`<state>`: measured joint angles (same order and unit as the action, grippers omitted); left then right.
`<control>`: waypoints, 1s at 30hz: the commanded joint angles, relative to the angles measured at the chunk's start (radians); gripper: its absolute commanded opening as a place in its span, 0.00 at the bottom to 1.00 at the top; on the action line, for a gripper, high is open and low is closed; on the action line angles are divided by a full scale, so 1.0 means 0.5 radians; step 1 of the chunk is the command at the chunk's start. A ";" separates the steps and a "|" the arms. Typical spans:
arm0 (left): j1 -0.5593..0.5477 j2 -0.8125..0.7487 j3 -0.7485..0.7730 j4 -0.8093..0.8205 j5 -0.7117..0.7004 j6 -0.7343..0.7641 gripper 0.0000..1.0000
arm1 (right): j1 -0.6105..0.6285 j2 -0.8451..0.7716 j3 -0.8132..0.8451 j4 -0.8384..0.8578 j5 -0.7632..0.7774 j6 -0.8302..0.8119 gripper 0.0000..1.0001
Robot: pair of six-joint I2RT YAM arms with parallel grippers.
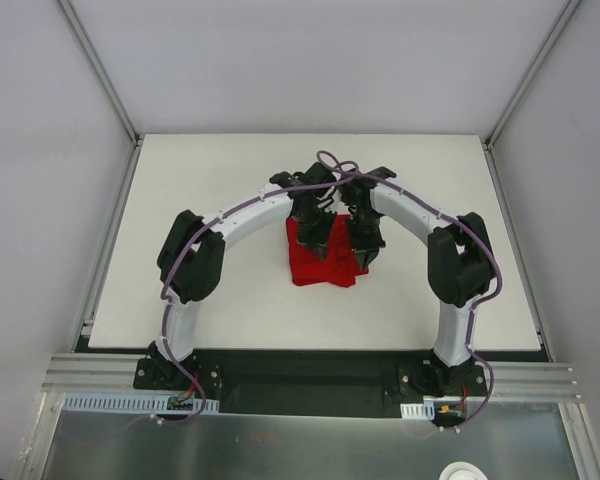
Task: Fold and stack the t-shirts
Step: Smooth out wrinkles on the folded tshirt
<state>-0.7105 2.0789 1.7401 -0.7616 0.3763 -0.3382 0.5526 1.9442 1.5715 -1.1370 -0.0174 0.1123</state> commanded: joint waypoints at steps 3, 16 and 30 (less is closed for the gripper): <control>-0.095 -0.451 -0.246 -0.041 -0.141 0.035 0.00 | 0.024 -0.041 -0.093 -0.018 -0.125 -0.016 0.14; -0.095 -0.458 -0.590 0.032 -0.375 0.084 0.00 | -0.202 -0.176 -0.439 0.304 -0.523 0.100 0.34; -0.092 -0.519 -0.471 0.035 -0.624 0.185 0.46 | -0.946 -1.096 -0.575 0.464 -0.698 0.008 0.40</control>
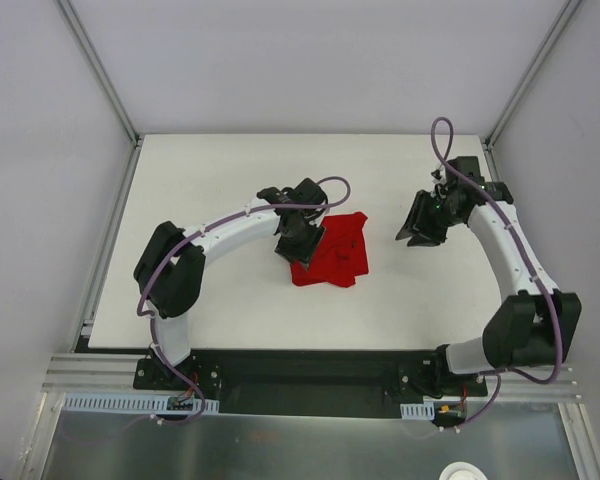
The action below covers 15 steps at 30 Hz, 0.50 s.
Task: Fold and stack the t-shirts
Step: Smooth out wrinkles on the folded tshirt
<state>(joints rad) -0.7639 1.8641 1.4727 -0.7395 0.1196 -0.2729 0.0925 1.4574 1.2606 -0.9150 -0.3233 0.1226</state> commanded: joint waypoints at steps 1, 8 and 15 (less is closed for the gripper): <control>0.015 -0.074 0.076 -0.009 -0.104 0.058 0.46 | -0.032 -0.117 0.019 0.032 -0.117 0.018 0.41; 0.012 0.061 0.178 0.009 -0.061 0.067 0.46 | -0.068 -0.056 -0.719 0.798 -0.654 0.576 0.42; 0.012 0.245 0.319 0.009 -0.009 0.083 0.45 | 0.008 0.251 -0.788 0.965 -0.758 0.608 0.41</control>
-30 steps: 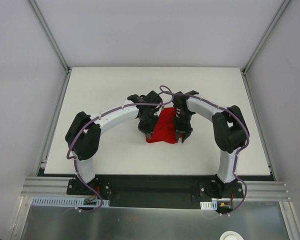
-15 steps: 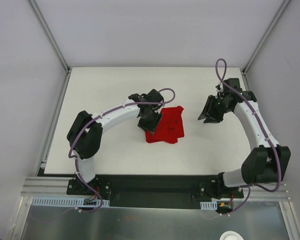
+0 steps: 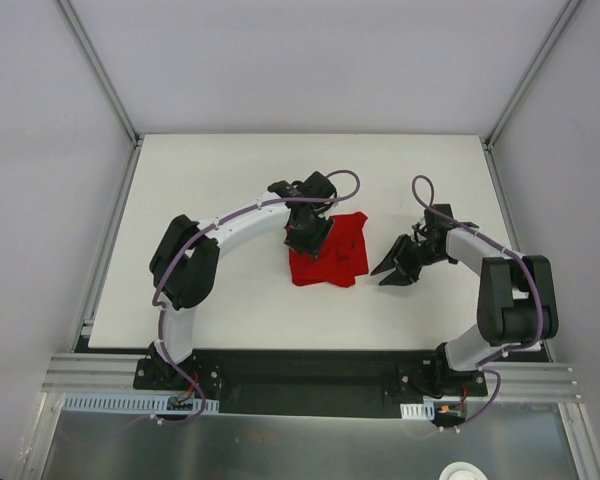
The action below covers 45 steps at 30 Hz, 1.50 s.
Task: Fold and stack the t-shirts
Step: Smooth out wrinkles on the folded tshirt
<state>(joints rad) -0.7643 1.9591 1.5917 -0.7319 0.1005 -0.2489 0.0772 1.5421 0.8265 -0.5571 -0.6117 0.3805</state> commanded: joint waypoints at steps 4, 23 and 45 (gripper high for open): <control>0.010 0.076 0.084 -0.003 0.029 0.041 0.44 | 0.173 0.210 0.212 0.298 -0.185 0.122 0.41; 0.010 0.110 0.004 0.003 0.051 0.031 0.00 | 0.435 0.407 0.550 -0.220 0.045 -0.101 0.38; -0.024 -0.071 -0.057 -0.095 0.124 0.001 0.00 | 0.481 0.333 0.375 -0.245 0.156 -0.120 0.38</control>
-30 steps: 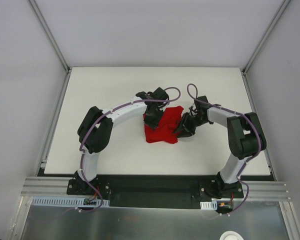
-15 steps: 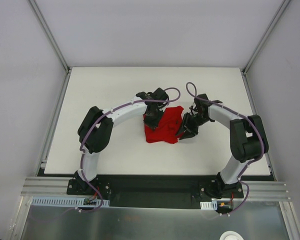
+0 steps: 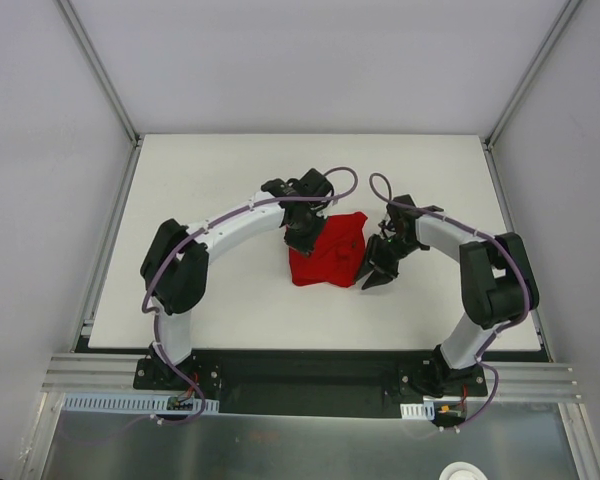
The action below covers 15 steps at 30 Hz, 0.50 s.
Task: Fold and stack the t-shirts
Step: Smooth out wrinkles on the folded tshirt
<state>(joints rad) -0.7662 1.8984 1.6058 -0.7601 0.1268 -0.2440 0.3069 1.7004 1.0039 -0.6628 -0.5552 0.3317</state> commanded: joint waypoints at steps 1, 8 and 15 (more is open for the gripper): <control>-0.020 0.081 -0.101 -0.002 0.081 -0.009 0.00 | 0.024 0.038 0.023 -0.033 0.043 -0.022 0.38; -0.023 0.198 -0.134 0.041 0.118 -0.003 0.00 | 0.052 0.106 0.075 -0.040 0.064 -0.007 0.38; -0.023 0.268 -0.125 0.057 0.154 0.006 0.00 | 0.076 0.161 0.143 -0.006 0.101 0.048 0.37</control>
<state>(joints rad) -0.7670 2.0239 1.5383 -0.7361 0.1772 -0.2440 0.3321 1.7687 1.0275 -0.6621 -0.5255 0.3374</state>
